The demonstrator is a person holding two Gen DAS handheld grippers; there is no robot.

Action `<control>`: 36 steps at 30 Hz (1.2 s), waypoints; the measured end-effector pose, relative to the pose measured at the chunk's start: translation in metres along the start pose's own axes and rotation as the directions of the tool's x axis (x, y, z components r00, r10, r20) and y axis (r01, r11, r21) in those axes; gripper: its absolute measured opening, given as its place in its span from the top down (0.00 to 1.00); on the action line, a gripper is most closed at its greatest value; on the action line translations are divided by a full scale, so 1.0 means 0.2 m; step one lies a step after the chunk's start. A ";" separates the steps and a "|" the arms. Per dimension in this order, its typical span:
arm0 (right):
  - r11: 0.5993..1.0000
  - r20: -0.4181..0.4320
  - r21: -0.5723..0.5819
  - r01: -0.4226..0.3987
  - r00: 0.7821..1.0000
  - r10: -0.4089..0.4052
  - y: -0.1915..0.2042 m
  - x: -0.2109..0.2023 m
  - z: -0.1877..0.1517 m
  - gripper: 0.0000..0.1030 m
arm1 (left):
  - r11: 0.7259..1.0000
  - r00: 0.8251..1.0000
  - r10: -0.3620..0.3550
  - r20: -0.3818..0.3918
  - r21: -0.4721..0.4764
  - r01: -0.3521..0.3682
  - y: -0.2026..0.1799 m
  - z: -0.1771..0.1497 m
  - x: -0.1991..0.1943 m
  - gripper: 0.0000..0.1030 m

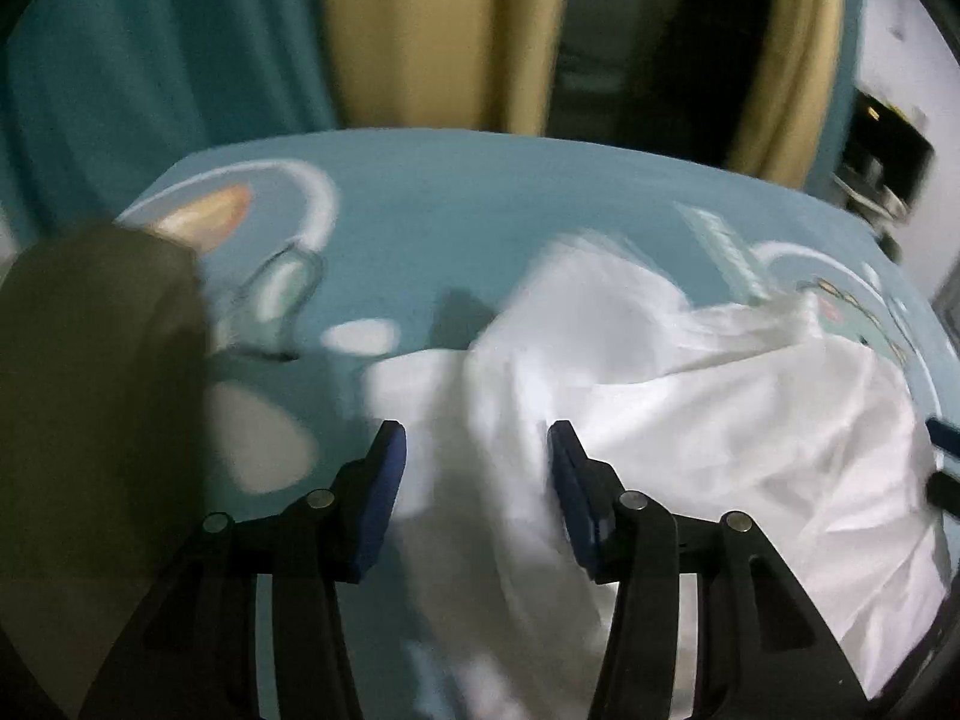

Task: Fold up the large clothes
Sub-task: 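Open the right tool and flatten the folded bundle with both tools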

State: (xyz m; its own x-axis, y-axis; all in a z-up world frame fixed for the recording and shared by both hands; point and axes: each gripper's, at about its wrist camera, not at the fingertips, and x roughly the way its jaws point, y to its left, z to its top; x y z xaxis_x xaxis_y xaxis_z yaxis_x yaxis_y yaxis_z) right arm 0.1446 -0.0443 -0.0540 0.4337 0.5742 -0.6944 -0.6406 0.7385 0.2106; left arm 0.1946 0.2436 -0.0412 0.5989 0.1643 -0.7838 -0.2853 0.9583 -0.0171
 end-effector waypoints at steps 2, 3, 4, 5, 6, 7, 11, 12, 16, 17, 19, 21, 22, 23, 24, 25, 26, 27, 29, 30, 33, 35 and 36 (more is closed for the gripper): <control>1.000 -0.008 -0.016 0.001 1.000 -0.001 0.02 0.06 -0.01 0.25 | 0.999 1.000 0.003 0.011 -0.042 -0.003 0.07 -0.01 -0.05 0.49; 1.000 -0.013 -0.017 -0.005 1.000 0.005 0.04 0.09 -0.01 0.25 | 0.998 1.000 0.002 0.020 -0.062 -0.001 0.10 -0.02 -0.09 0.49; 1.000 -0.020 -0.015 -0.019 1.000 0.019 0.05 0.12 -0.02 0.25 | 0.997 0.999 0.005 0.033 -0.073 -0.003 0.11 -0.03 -0.13 0.49; 0.999 -0.025 -0.015 -0.031 0.999 0.031 0.06 0.14 -0.03 0.25 | 0.998 0.999 -0.001 0.053 -0.070 0.005 0.11 -0.04 -0.18 0.49; 0.999 -0.027 -0.016 -0.038 0.999 0.038 0.08 0.16 -0.03 0.25 | 0.998 0.997 -0.020 0.071 -0.064 0.025 0.10 -0.04 -0.22 0.49; 0.999 -0.026 -0.020 -0.041 0.999 0.040 0.09 0.17 -0.03 0.25 | 0.997 0.996 -0.046 0.080 -0.057 0.051 0.09 -0.04 -0.25 0.49; 0.999 -0.021 -0.035 -0.019 1.000 0.019 0.11 0.15 -0.02 0.24 | 0.979 0.978 -0.205 0.024 0.023 0.204 -0.04 -0.08 -0.28 0.49; 0.999 -0.017 -0.036 -0.011 1.000 0.011 0.11 0.14 -0.02 0.24 | 0.971 0.973 -0.228 -0.013 0.063 0.229 -0.09 -0.11 -0.26 0.49; 1.000 -0.002 -0.020 0.022 1.000 -0.022 0.08 0.06 -0.02 0.24 | 0.970 0.976 -0.190 -0.104 0.135 0.203 -0.16 -0.24 -0.17 0.50; 0.999 0.002 -0.016 0.029 1.000 -0.029 0.07 0.03 -0.02 0.24 | 0.972 0.979 -0.179 -0.100 0.134 0.192 -0.15 -0.26 -0.17 0.50; 0.999 0.009 -0.011 0.041 0.999 -0.040 0.05 -0.02 -0.02 0.24 | 0.978 0.984 -0.155 -0.083 0.126 0.164 -0.11 -0.28 -0.19 0.50; 0.999 0.012 -0.007 0.045 0.999 -0.045 0.04 -0.06 -0.04 0.24 | 0.988 0.992 -0.108 -0.069 0.105 0.115 -0.05 -0.29 -0.22 0.50; 0.999 0.009 -0.007 0.044 0.999 -0.044 0.03 -0.08 -0.04 0.24 | 0.992 0.994 -0.083 -0.069 0.093 0.089 -0.02 -0.29 -0.22 0.50; 0.999 0.002 -0.011 0.042 0.999 -0.042 0.03 -0.08 -0.05 0.24 | 0.995 0.996 -0.060 -0.070 0.071 0.065 0.02 -0.30 -0.23 0.50; 0.999 -0.005 -0.018 0.039 0.999 -0.039 0.03 -0.08 -0.06 0.24 | 0.997 0.996 -0.055 -0.074 0.057 0.060 0.05 -0.30 -0.23 0.50; 0.999 -0.010 -0.024 0.040 0.999 -0.041 0.03 -0.07 -0.07 0.24 | 0.998 0.995 -0.055 -0.082 0.032 0.058 0.10 -0.32 -0.23 0.50; 0.999 -0.015 -0.025 0.042 0.999 -0.042 0.03 -0.06 -0.09 0.24 | 0.998 0.995 -0.054 -0.085 0.018 0.056 0.12 -0.32 -0.24 0.50; 0.999 -0.022 -0.019 0.041 0.999 -0.042 0.03 -0.05 -0.10 0.24 | 0.999 0.995 -0.049 -0.084 0.006 0.050 0.14 -0.34 -0.26 0.50; 1.000 -0.022 -0.002 0.024 0.999 -0.024 0.03 -0.03 -0.12 0.24 | 0.999 0.997 -0.040 -0.062 -0.004 0.040 0.16 -0.34 -0.31 0.50; 1.000 -0.022 -0.001 0.018 1.000 -0.018 0.03 -0.02 -0.13 0.23 | 0.999 0.998 -0.043 -0.051 -0.005 0.043 0.15 -0.34 -0.33 0.50; 1.000 -0.036 0.001 0.022 0.999 -0.022 0.04 0.02 -0.15 0.20 | 0.996 0.996 -0.088 0.025 -0.005 0.088 0.10 -0.31 -0.45 0.50; 1.000 -0.036 0.017 0.019 0.999 -0.018 0.04 0.04 -0.16 0.20 | 0.988 0.985 -0.152 0.076 0.024 0.151 0.03 -0.28 -0.50 0.50; 1.000 -0.034 0.018 0.019 0.999 -0.018 0.05 0.05 -0.16 0.19 | 0.984 0.982 -0.174 0.077 0.044 0.171 -0.01 -0.27 -0.50 0.50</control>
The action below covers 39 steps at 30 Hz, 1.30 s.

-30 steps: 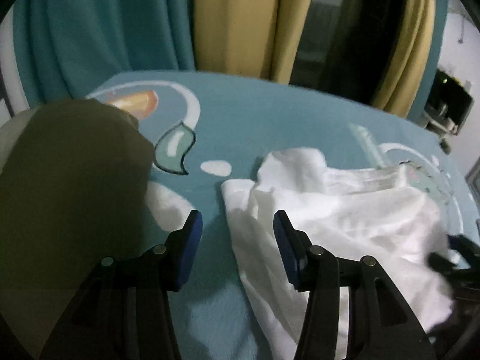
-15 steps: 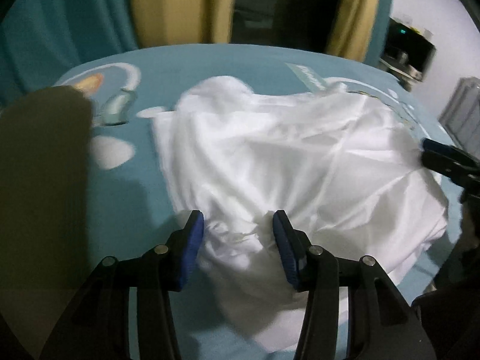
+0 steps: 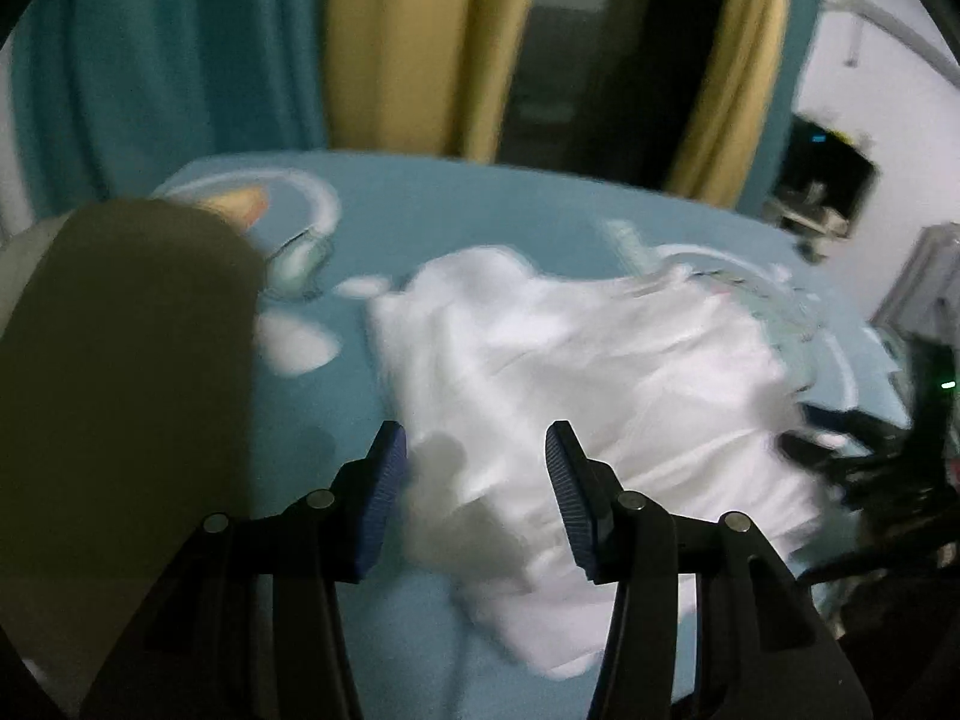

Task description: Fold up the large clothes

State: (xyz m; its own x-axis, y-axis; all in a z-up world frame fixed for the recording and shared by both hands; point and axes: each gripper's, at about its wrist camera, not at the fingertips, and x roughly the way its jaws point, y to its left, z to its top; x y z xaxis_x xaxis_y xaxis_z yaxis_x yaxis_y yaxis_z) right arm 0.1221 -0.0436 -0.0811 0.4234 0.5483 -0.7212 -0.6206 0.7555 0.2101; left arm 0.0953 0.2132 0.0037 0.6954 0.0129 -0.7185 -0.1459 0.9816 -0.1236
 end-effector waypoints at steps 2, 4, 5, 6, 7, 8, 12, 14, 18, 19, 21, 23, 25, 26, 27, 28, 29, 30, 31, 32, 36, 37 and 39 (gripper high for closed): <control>1.000 0.004 -0.005 0.010 1.000 -0.010 0.01 0.00 0.00 0.19 | 0.999 0.999 -0.036 -0.007 0.034 0.036 -0.08 0.01 0.03 0.50; 1.000 0.007 -0.008 0.017 1.000 -0.017 0.02 -0.01 0.00 0.19 | 0.993 0.996 -0.087 -0.020 0.082 0.088 -0.20 0.03 0.07 0.50; 1.000 0.012 -0.004 0.016 1.000 -0.016 0.02 -0.03 0.01 0.19 | 0.990 0.995 -0.102 -0.022 0.099 0.104 -0.24 0.03 0.08 0.50; 1.000 0.021 0.004 0.012 1.000 -0.012 0.01 -0.06 0.02 0.19 | 0.985 0.993 -0.115 -0.024 0.126 0.117 -0.30 0.03 0.08 0.50; 1.000 0.034 0.014 0.008 0.999 -0.009 0.00 -0.08 0.03 0.19 | 0.982 0.993 -0.113 -0.025 0.147 0.116 -0.35 0.04 0.11 0.50; 1.000 0.054 0.027 0.010 0.998 -0.012 -0.02 -0.11 0.05 0.19 | 0.979 0.994 -0.108 -0.024 0.169 0.111 -0.39 0.04 0.12 0.50; 0.998 0.123 0.038 0.058 0.990 -0.062 -0.09 -0.16 0.12 0.19 | 0.967 0.995 -0.098 -0.007 0.233 0.097 -0.49 0.07 0.17 0.50; 0.994 0.105 0.031 0.101 0.989 -0.104 -0.11 -0.10 0.16 0.19 | 0.962 0.991 -0.132 -0.010 0.239 0.131 -0.50 0.08 0.22 0.50; 0.995 0.041 0.040 0.096 0.994 -0.098 -0.12 0.04 0.19 0.19 | 0.975 0.991 -0.079 -0.106 0.201 0.099 -0.46 0.08 0.38 0.50; 0.995 0.026 0.029 0.099 0.995 -0.100 -0.10 0.07 0.19 0.19 | 0.978 0.989 -0.079 -0.124 0.181 0.101 -0.43 0.08 0.40 0.50; 0.995 -0.003 0.006 0.104 0.995 -0.103 -0.06 0.13 0.19 0.19 | 0.982 0.987 -0.090 -0.135 0.150 0.110 -0.38 0.06 0.41 0.50; 0.995 -0.007 0.001 0.104 0.995 -0.104 -0.04 0.15 0.20 0.19 | 0.985 0.988 -0.077 -0.136 0.146 0.096 -0.34 0.05 0.41 0.48; 0.993 -0.007 -0.016 0.114 0.993 -0.114 -0.02 0.17 0.20 0.19 | 0.986 0.989 -0.069 -0.131 0.141 0.087 -0.31 0.03 0.41 0.45; 0.993 -0.004 -0.027 0.116 0.993 -0.116 0.00 0.18 0.20 0.19 | 0.987 0.990 -0.063 -0.126 0.141 0.081 -0.30 0.02 0.40 0.44; 0.993 -0.006 -0.030 0.115 0.993 -0.116 0.00 0.19 0.19 0.19 | 0.987 0.990 -0.060 -0.124 0.142 0.078 -0.29 0.02 0.41 0.43; 0.993 -0.009 -0.029 0.112 0.994 -0.112 0.01 0.19 0.19 0.19 | 0.987 0.991 -0.056 -0.124 0.141 0.073 -0.28 0.01 0.40 0.43; 0.993 -0.009 -0.033 0.113 0.994 -0.113 0.02 0.19 0.20 0.19 | 0.988 0.990 -0.055 -0.126 0.139 0.072 -0.27 0.01 0.40 0.43; 0.993 -0.006 -0.040 0.116 0.993 -0.116 0.03 0.18 0.20 0.19 | 0.988 0.990 -0.055 -0.131 0.134 0.073 -0.27 0.02 0.40 0.43; 0.992 -0.004 -0.041 0.117 0.993 -0.118 0.03 0.18 0.20 0.19 | 0.989 0.989 -0.058 -0.137 0.127 0.076 -0.26 0.02 0.39 0.43; 0.992 -0.002 -0.040 0.117 0.993 -0.117 0.04 0.17 0.20 0.19 | 0.989 0.988 -0.066 -0.136 0.120 0.083 -0.26 0.03 0.36 0.43; 0.995 0.020 -0.027 0.093 0.995 -0.093 0.04 0.09 0.20 0.19 | 0.992 0.997 -0.023 -0.070 0.118 0.032 -0.20 0.05 0.24 0.43; 0.996 0.025 -0.023 0.084 0.996 -0.084 0.04 0.06 0.20 0.19 | 0.995 0.998 -0.012 -0.062 0.102 0.018 -0.16 0.05 0.22 0.43; 0.997 0.032 -0.015 0.074 0.997 -0.074 0.03 0.02 0.19 0.19 | 0.999 0.999 0.008 -0.051 0.052 -0.006 -0.07 0.05 0.18 0.43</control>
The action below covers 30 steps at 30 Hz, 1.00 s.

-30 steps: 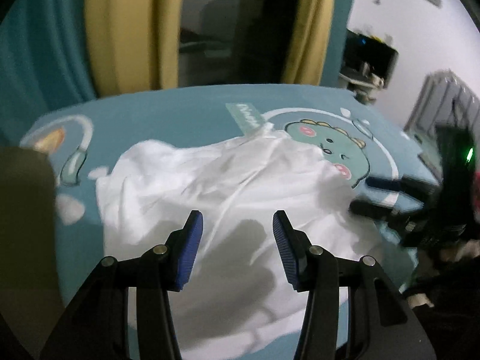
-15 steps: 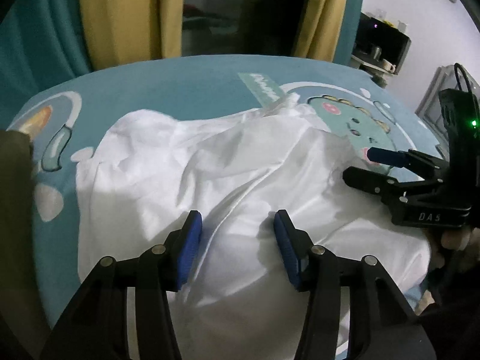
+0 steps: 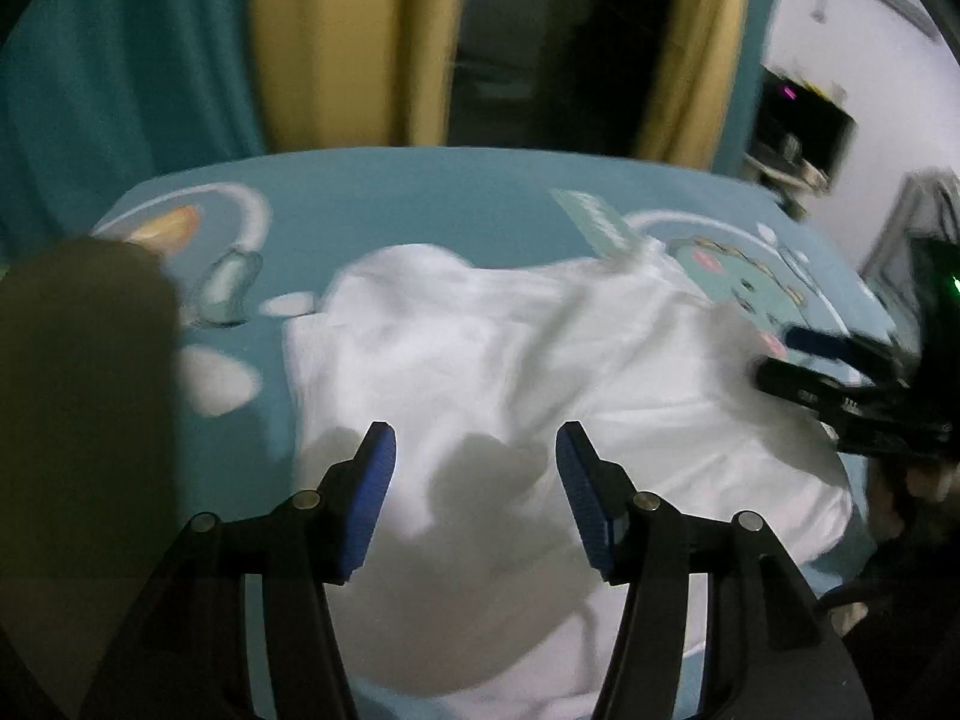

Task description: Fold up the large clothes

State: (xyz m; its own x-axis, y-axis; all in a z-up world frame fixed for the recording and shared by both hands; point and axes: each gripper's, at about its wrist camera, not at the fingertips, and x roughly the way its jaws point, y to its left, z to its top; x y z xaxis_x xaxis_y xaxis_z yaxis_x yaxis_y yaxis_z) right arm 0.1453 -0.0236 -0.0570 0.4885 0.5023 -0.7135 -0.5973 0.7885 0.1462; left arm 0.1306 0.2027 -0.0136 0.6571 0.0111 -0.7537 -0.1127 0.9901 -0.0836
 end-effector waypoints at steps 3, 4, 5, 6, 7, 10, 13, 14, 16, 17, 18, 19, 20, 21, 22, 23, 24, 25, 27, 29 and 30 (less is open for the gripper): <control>1.000 -0.004 0.017 -0.017 1.000 0.017 -0.02 -0.04 -0.03 0.19 | 0.995 0.998 0.053 -0.020 -0.089 -0.054 0.17 -0.03 0.01 0.43; 1.000 -0.007 0.022 -0.020 1.000 0.020 -0.03 -0.05 -0.04 0.19 | 0.988 0.997 0.067 -0.038 -0.138 -0.072 0.24 -0.05 0.02 0.42; 0.999 -0.010 0.027 -0.023 1.000 0.024 -0.04 -0.06 -0.04 0.19 | 0.984 0.997 0.065 -0.047 -0.165 -0.072 0.28 -0.07 0.03 0.42; 0.999 -0.013 0.037 -0.030 0.999 0.030 -0.05 -0.07 -0.05 0.19 | 0.976 0.998 0.037 -0.059 -0.210 -0.048 0.33 -0.09 0.04 0.42; 0.998 -0.015 0.045 -0.037 0.999 0.038 -0.06 -0.07 -0.06 0.19 | 0.972 0.998 0.017 -0.067 -0.232 -0.032 0.35 -0.10 0.06 0.41; 0.996 -0.017 0.068 -0.060 0.998 0.061 -0.08 -0.08 -0.07 0.19 | 0.973 0.997 -0.025 -0.071 -0.232 0.008 0.35 -0.11 0.09 0.36; 0.995 -0.021 0.075 -0.067 0.997 0.069 -0.09 -0.08 -0.09 0.19 | 0.959 0.982 -0.173 -0.069 -0.240 0.152 0.29 -0.10 0.13 0.31; 0.995 -0.023 0.075 -0.067 0.997 0.069 -0.08 -0.07 -0.09 0.19 | 0.945 0.968 -0.239 -0.071 -0.247 0.216 0.27 -0.10 0.15 0.30; 0.995 -0.029 0.078 -0.065 0.997 0.068 -0.08 -0.06 -0.10 0.19 | 0.936 0.955 -0.289 -0.068 -0.231 0.267 0.21 -0.08 0.17 0.26; 0.995 -0.032 0.077 -0.064 0.997 0.067 -0.08 -0.05 -0.10 0.19 | 0.926 0.944 -0.322 -0.070 -0.229 0.299 0.19 -0.08 0.18 0.26; 0.995 -0.038 0.075 -0.062 0.997 0.065 -0.07 -0.04 -0.10 0.19 | 0.916 0.934 -0.351 -0.068 -0.235 0.327 0.17 -0.07 0.19 0.26; 0.996 -0.044 0.073 -0.055 0.997 0.058 -0.07 -0.02 -0.11 0.19 | 0.904 0.925 -0.375 -0.066 -0.246 0.349 0.16 -0.07 0.20 0.26; 0.996 -0.047 0.073 -0.052 0.997 0.056 -0.07 -0.01 -0.12 0.19 | 0.891 0.913 -0.402 -0.065 -0.256 0.374 0.14 -0.07 0.21 0.24; 0.996 -0.050 0.074 -0.053 0.997 0.057 -0.07 -0.01 -0.12 0.19 | 0.884 0.906 -0.419 -0.064 -0.256 0.391 0.12 -0.07 0.22 0.23; 0.995 -0.052 0.078 -0.056 0.997 0.060 -0.08 0.00 -0.13 0.19 | 0.884 0.903 -0.425 -0.065 -0.244 0.399 0.10 -0.06 0.22 0.22; 0.995 -0.051 0.079 -0.056 0.997 0.060 -0.08 0.01 -0.13 0.19 | 0.888 0.903 -0.424 -0.071 -0.227 0.399 0.07 -0.06 0.22 0.21; 0.995 -0.052 0.079 -0.058 0.997 0.062 -0.08 0.01 -0.13 0.19 | 0.890 0.903 -0.424 -0.076 -0.218 0.400 0.05 -0.05 0.23 0.21; 0.995 -0.053 0.078 -0.061 0.996 0.065 -0.07 0.02 -0.13 0.19 | 0.890 0.901 -0.428 -0.079 -0.209 0.404 0.03 -0.04 0.23 0.21; 0.994 -0.056 0.079 -0.069 0.996 0.074 -0.07 0.03 -0.14 0.19 | 0.889 0.896 -0.435 -0.085 -0.196 0.413 0.01 -0.03 0.24 0.20; 0.994 -0.057 0.079 -0.078 0.995 0.082 -0.06 0.05 -0.13 0.19 | 0.897 0.900 -0.425 -0.094 -0.180 0.404 -0.01 -0.04 0.25 0.20; 0.994 -0.059 0.078 -0.082 0.995 0.086 -0.05 0.05 -0.13 0.19 | 0.902 0.905 -0.415 -0.099 -0.174 0.395 -0.02 -0.03 0.26 0.19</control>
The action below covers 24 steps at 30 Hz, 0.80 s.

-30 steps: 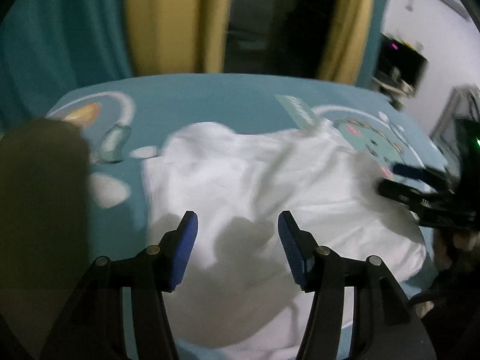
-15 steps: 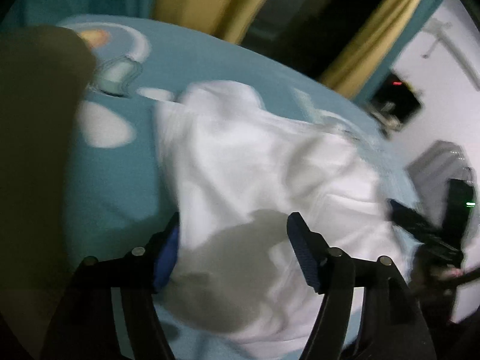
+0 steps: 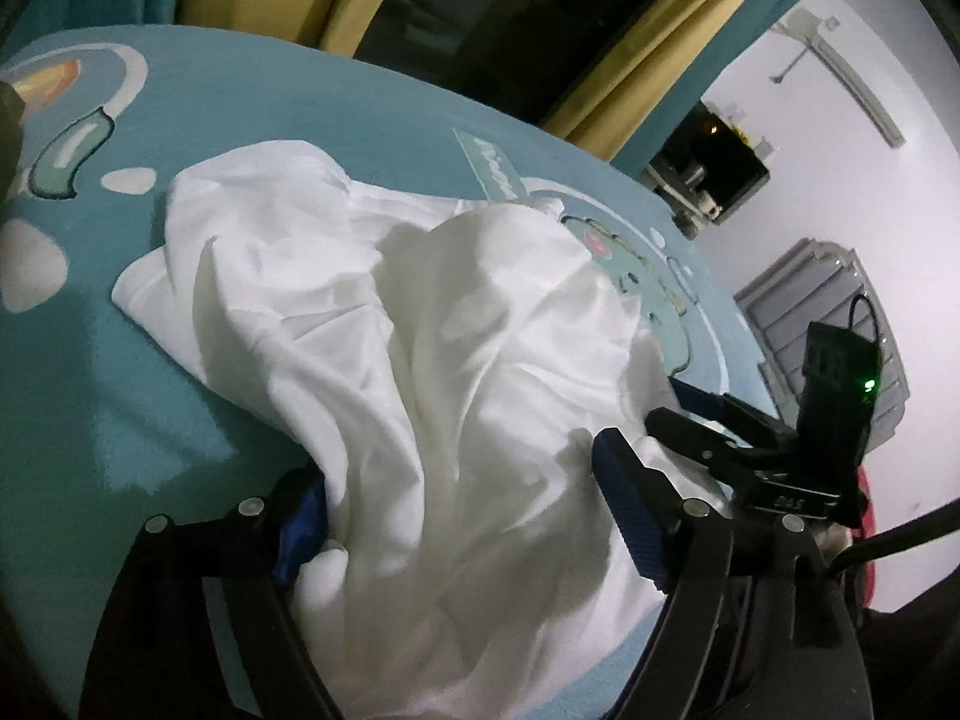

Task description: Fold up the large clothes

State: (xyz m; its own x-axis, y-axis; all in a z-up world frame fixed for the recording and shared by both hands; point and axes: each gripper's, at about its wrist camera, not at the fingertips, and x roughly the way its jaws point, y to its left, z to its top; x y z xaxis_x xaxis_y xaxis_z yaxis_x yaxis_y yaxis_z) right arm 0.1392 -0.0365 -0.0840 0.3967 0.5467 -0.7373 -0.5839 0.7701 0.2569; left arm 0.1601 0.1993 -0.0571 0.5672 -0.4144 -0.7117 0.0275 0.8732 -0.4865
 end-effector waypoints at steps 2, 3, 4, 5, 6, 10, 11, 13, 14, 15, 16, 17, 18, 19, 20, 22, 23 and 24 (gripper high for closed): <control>1.000 -0.002 -0.006 -0.004 1.000 0.004 0.02 0.00 0.00 0.19 | 0.999 0.999 0.042 -0.014 0.033 -0.042 -0.03 0.01 0.01 0.19; 1.000 -0.001 -0.006 -0.004 1.000 0.004 0.02 0.00 0.01 0.19 | 0.997 0.998 0.065 -0.024 0.051 -0.064 -0.04 0.03 0.02 0.19; 1.000 -0.001 -0.005 -0.006 1.000 0.006 0.02 0.00 0.01 0.19 | 0.994 0.995 0.092 -0.031 0.068 -0.090 -0.05 0.03 0.02 0.19; 1.000 0.000 -0.005 -0.008 1.000 0.009 0.02 -0.01 0.02 0.19 | 0.990 0.992 0.122 -0.033 0.081 -0.119 -0.05 0.03 0.02 0.19; 1.000 0.003 -0.004 -0.011 1.000 0.011 0.01 -0.01 0.02 0.19 | 0.986 0.989 0.144 -0.032 0.091 -0.140 -0.06 0.02 0.02 0.19; 0.999 0.001 0.025 -0.044 0.999 0.044 0.00 0.01 0.01 0.19 | 0.977 0.985 0.171 -0.002 0.127 -0.169 -0.08 0.00 0.01 0.19; 0.998 -0.001 0.034 -0.057 0.998 0.057 0.00 0.02 0.01 0.19 | 0.976 0.985 0.173 0.007 0.131 -0.173 -0.08 -0.01 0.01 0.19; 0.996 0.006 0.036 -0.077 0.997 0.077 0.02 0.04 0.01 0.19 | 0.972 0.982 0.186 0.027 0.140 -0.188 -0.09 -0.02 0.01 0.19; 0.996 0.007 0.028 -0.081 0.997 0.081 0.03 0.05 0.01 0.19 | 0.969 0.980 0.194 0.035 0.150 -0.197 -0.10 -0.03 0.02 0.20; 0.996 0.007 0.020 -0.089 0.996 0.089 0.05 0.07 0.02 0.19 | 0.967 0.980 0.195 0.040 0.158 -0.199 -0.11 -0.03 0.02 0.20; 0.995 0.005 0.015 -0.096 0.995 0.096 0.07 0.07 0.02 0.18 | 0.967 0.981 0.191 0.043 0.162 -0.195 -0.11 -0.04 0.02 0.20; 0.995 0.005 0.007 -0.097 0.995 0.097 0.09 0.08 0.02 0.18 | 0.968 0.981 0.187 0.046 0.163 -0.192 -0.11 -0.04 0.02 0.22; 0.995 0.006 -0.003 -0.096 0.995 0.096 0.11 0.09 0.02 0.18 | 0.968 0.983 0.180 0.048 0.167 -0.185 -0.11 -0.04 0.02 0.24; 0.995 0.002 -0.011 -0.101 0.995 0.101 0.12 0.10 0.02 0.18 | 0.970 0.984 0.170 0.050 0.169 -0.176 -0.11 -0.04 0.02 0.31; 0.995 0.003 -0.015 -0.097 0.995 0.097 0.13 0.11 0.03 0.19 | 0.974 0.987 0.150 0.051 0.166 -0.157 -0.11 -0.04 0.02 0.41; 0.995 0.001 -0.020 -0.095 0.996 0.095 0.14 0.12 0.03 0.27 | 0.978 0.990 0.127 0.062 0.156 -0.135 -0.11 -0.05 0.02 0.51; 0.995 0.003 -0.018 -0.094 0.996 0.094 0.14 0.12 0.03 0.29 | 0.978 0.990 0.122 0.069 0.160 -0.131 -0.12 -0.06 0.02 0.55; 0.995 0.005 -0.014 -0.095 0.995 0.095 0.14 0.11 0.03 0.35 | 0.979 0.990 0.118 0.075 0.161 -0.128 -0.13 -0.06 0.02 0.57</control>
State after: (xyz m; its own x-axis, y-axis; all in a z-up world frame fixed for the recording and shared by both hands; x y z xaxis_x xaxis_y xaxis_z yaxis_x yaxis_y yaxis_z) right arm 0.1366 -0.0012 -0.0901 0.3431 0.6195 -0.7060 -0.6290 0.7098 0.3172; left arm 0.1514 0.1721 -0.0539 0.6263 -0.2885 -0.7242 0.0863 0.9490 -0.3034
